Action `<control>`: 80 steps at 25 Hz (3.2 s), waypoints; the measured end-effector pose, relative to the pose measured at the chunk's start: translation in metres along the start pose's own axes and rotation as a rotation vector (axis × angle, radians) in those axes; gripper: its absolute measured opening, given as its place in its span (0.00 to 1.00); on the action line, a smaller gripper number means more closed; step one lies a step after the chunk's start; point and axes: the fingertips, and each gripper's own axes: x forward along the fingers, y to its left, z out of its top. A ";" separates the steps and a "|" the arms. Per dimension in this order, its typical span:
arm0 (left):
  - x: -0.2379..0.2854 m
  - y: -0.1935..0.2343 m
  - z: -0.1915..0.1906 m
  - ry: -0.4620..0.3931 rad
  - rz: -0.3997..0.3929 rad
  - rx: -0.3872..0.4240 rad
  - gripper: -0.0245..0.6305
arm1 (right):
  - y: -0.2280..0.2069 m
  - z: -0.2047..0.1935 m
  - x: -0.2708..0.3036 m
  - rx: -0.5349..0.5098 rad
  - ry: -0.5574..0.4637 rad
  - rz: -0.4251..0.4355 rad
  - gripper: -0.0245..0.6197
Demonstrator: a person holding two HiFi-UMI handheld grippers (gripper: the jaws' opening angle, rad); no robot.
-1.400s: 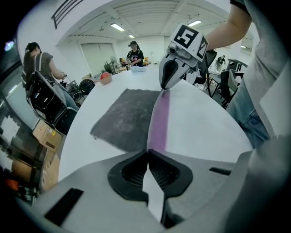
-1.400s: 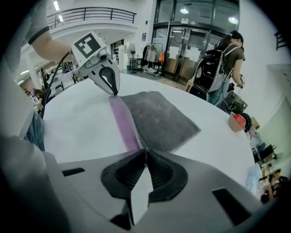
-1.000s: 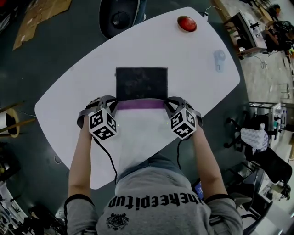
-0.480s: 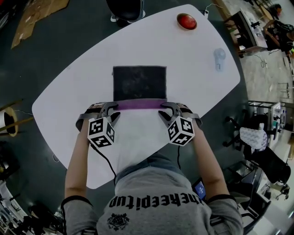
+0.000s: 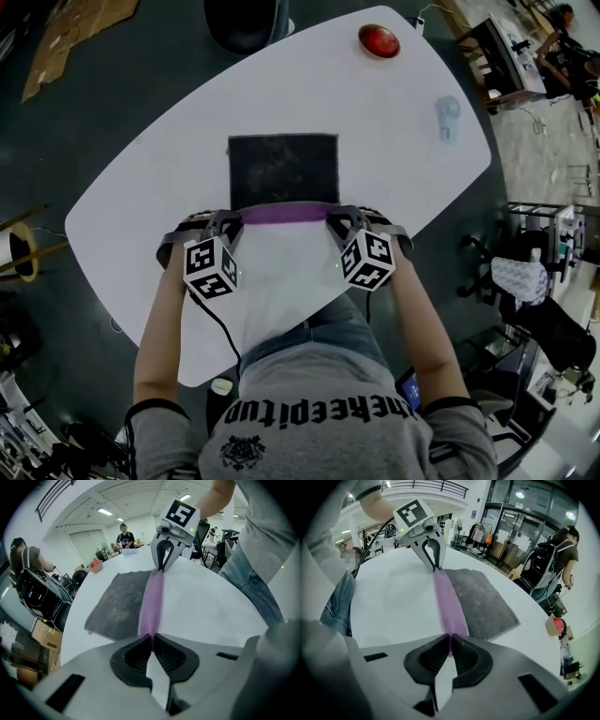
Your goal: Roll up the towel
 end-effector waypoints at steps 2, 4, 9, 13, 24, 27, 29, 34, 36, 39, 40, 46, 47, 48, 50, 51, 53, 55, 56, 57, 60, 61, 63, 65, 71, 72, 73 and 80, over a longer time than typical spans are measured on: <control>0.000 -0.006 0.001 0.006 -0.026 -0.007 0.08 | 0.003 -0.002 -0.002 -0.002 0.008 0.013 0.07; -0.002 -0.020 0.005 0.009 -0.082 -0.015 0.08 | 0.009 -0.008 -0.006 0.000 0.020 0.046 0.07; -0.005 -0.053 0.017 0.004 -0.210 -0.049 0.08 | 0.028 -0.025 -0.017 0.014 0.048 0.164 0.07; -0.005 -0.054 0.015 -0.006 -0.224 -0.100 0.08 | 0.024 -0.022 -0.017 0.049 0.034 0.191 0.07; -0.010 -0.022 0.015 -0.071 -0.220 -0.264 0.09 | -0.014 -0.003 -0.023 0.125 -0.031 0.159 0.07; -0.010 -0.006 0.013 -0.062 -0.178 -0.258 0.09 | -0.026 0.002 -0.019 0.116 -0.030 0.114 0.07; -0.008 0.004 0.012 -0.049 -0.147 -0.244 0.09 | -0.033 0.003 -0.016 0.112 -0.026 0.084 0.07; 0.002 0.016 0.010 -0.003 -0.107 -0.182 0.09 | -0.042 0.002 -0.005 0.084 0.003 0.037 0.07; 0.003 0.017 0.012 -0.003 -0.099 -0.171 0.11 | -0.043 0.000 -0.003 0.072 0.009 0.021 0.07; -0.001 0.020 0.012 -0.019 -0.081 -0.167 0.18 | -0.044 0.000 -0.006 0.073 -0.003 0.008 0.08; -0.003 0.022 0.012 -0.024 -0.072 -0.165 0.19 | -0.046 0.000 -0.008 0.078 -0.010 0.004 0.09; -0.027 0.029 0.025 -0.111 0.031 -0.132 0.22 | -0.051 0.000 -0.032 0.064 -0.065 -0.028 0.13; -0.030 0.026 0.029 -0.131 0.036 -0.115 0.22 | -0.045 0.003 -0.034 0.048 -0.078 -0.013 0.13; -0.032 0.021 0.032 -0.144 0.032 -0.099 0.22 | -0.038 0.005 -0.035 0.025 -0.086 0.007 0.13; -0.029 0.006 0.034 -0.143 -0.006 -0.073 0.22 | -0.022 0.005 -0.030 -0.028 -0.082 0.049 0.13; -0.025 -0.002 0.032 -0.132 -0.032 -0.065 0.22 | -0.015 0.004 -0.026 -0.048 -0.070 0.066 0.13; -0.016 -0.014 0.027 -0.105 -0.068 -0.057 0.23 | -0.007 -0.001 -0.016 -0.070 -0.040 0.086 0.15; -0.010 -0.019 0.020 -0.076 -0.080 -0.056 0.25 | -0.007 -0.005 -0.010 -0.082 -0.016 0.088 0.16; -0.007 -0.020 0.017 -0.062 -0.082 -0.057 0.25 | -0.009 -0.006 -0.007 -0.091 -0.007 0.083 0.17; -0.005 -0.019 0.015 -0.050 -0.081 -0.059 0.25 | -0.010 -0.007 -0.006 -0.101 0.000 0.076 0.17; 0.000 -0.016 0.014 -0.018 -0.057 -0.056 0.25 | -0.016 -0.012 -0.004 -0.115 0.007 0.051 0.17; 0.001 -0.014 0.016 -0.008 -0.046 -0.051 0.25 | -0.018 -0.014 -0.004 -0.116 0.007 0.047 0.17; 0.003 -0.013 0.020 0.009 -0.033 -0.042 0.25 | -0.019 -0.018 -0.006 -0.124 0.009 0.047 0.16; 0.003 -0.009 0.020 0.018 -0.019 -0.043 0.23 | -0.020 -0.017 -0.006 -0.124 0.009 0.049 0.11; 0.001 -0.008 0.017 0.024 -0.022 -0.046 0.10 | -0.017 -0.013 -0.009 -0.099 0.007 0.082 0.07; 0.000 -0.011 0.018 0.023 -0.036 -0.049 0.10 | -0.014 -0.014 -0.011 -0.095 0.009 0.094 0.07; 0.000 -0.015 0.019 0.021 -0.055 -0.054 0.10 | -0.011 -0.016 -0.013 -0.091 0.011 0.108 0.07; -0.004 -0.040 0.022 -0.010 -0.177 -0.106 0.10 | 0.008 -0.024 -0.022 -0.019 0.017 0.202 0.07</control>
